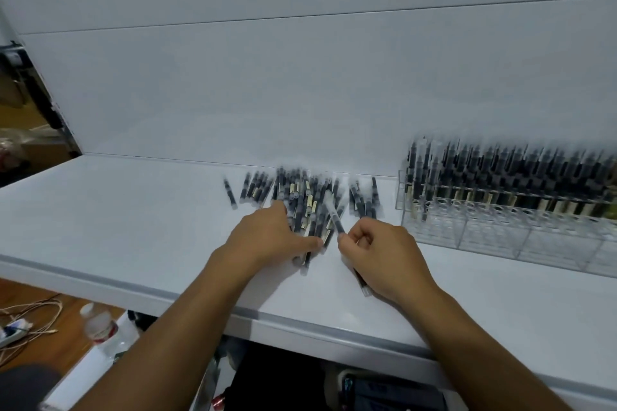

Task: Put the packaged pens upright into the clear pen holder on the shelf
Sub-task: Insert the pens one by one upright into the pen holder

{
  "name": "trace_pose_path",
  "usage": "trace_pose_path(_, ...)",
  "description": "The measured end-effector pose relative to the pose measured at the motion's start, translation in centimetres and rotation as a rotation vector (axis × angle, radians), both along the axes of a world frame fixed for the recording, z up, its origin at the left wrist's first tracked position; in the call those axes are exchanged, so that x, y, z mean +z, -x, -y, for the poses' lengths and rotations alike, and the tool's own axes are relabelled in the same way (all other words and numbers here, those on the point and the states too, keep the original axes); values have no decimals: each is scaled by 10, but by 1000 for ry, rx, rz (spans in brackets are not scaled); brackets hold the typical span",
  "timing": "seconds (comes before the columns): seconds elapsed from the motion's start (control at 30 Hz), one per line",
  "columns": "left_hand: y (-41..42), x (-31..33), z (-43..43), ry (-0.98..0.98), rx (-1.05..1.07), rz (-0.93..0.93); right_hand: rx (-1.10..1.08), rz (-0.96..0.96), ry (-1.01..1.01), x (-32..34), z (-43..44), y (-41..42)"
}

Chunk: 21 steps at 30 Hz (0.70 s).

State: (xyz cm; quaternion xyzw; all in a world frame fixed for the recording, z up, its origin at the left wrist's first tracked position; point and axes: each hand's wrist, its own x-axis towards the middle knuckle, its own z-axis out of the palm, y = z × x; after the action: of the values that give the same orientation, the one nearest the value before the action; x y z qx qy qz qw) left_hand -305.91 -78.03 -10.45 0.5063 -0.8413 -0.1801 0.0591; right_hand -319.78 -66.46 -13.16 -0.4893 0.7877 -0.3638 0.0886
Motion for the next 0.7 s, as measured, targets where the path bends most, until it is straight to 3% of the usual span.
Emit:
trace_pose_path(0.27, -11, 15, 3, -141, -75, 9, 45, 7, 13, -2, 1, -1)
trace_pose_path(0.5, -15, 25, 16, -409, -28, -59, 66, 28, 30, -3, 0, 0)
trace_pose_path(0.7, -16, 19, 15, -283, -19, 49, 79, 27, 43, -5, 0, 0)
